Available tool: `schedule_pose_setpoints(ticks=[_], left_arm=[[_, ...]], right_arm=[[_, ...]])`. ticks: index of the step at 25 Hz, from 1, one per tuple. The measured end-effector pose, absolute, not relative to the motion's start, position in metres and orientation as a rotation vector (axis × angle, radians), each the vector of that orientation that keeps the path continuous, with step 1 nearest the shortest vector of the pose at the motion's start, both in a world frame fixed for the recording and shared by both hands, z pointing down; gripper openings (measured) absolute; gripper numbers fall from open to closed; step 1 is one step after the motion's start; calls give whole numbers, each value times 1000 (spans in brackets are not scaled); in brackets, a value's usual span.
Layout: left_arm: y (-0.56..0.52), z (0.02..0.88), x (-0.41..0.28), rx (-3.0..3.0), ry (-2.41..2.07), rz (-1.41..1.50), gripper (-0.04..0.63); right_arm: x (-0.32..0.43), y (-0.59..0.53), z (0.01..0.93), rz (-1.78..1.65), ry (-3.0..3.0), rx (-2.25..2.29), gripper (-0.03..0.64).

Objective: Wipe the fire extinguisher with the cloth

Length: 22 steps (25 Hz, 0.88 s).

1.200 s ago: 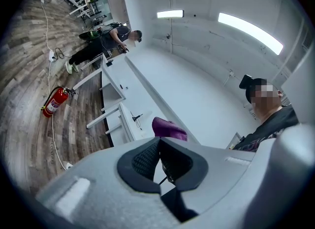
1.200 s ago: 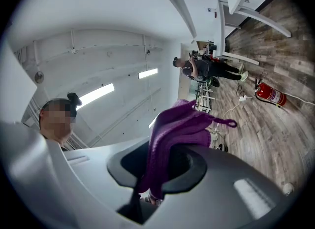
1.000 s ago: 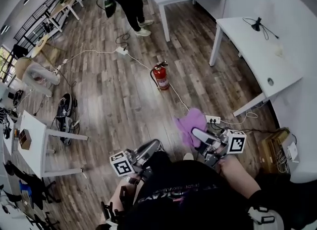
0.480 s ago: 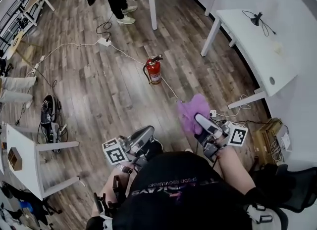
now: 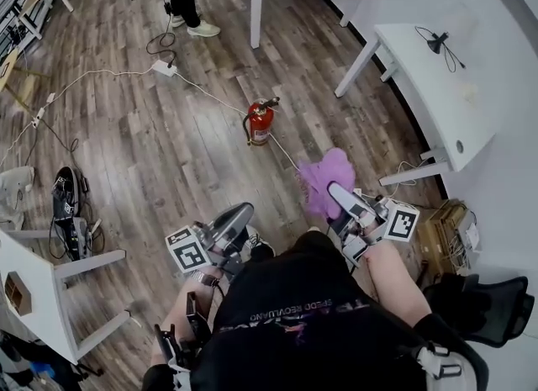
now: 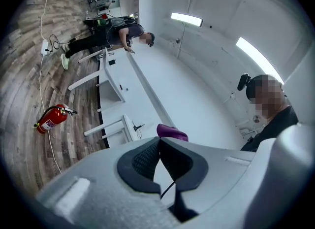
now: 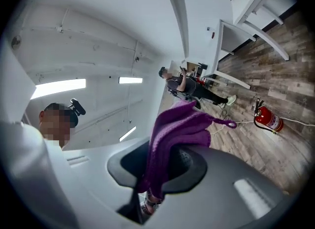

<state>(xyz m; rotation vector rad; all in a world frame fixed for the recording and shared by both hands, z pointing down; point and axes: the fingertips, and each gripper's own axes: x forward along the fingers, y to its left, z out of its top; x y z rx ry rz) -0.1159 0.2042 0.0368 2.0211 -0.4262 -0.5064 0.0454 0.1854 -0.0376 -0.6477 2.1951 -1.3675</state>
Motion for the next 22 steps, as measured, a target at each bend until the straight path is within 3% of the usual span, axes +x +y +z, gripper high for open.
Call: schedule_pose_setpoints(ticks=[14,22], left_arm=[[159,45,-131,2002,-563,-573,-3],[113,70,-102,1883,-735,-563,-3]], right_arm=[[36,92,-22,-1432,2334,-607,71],[64,4,24,-1515,2504,-589,72]])
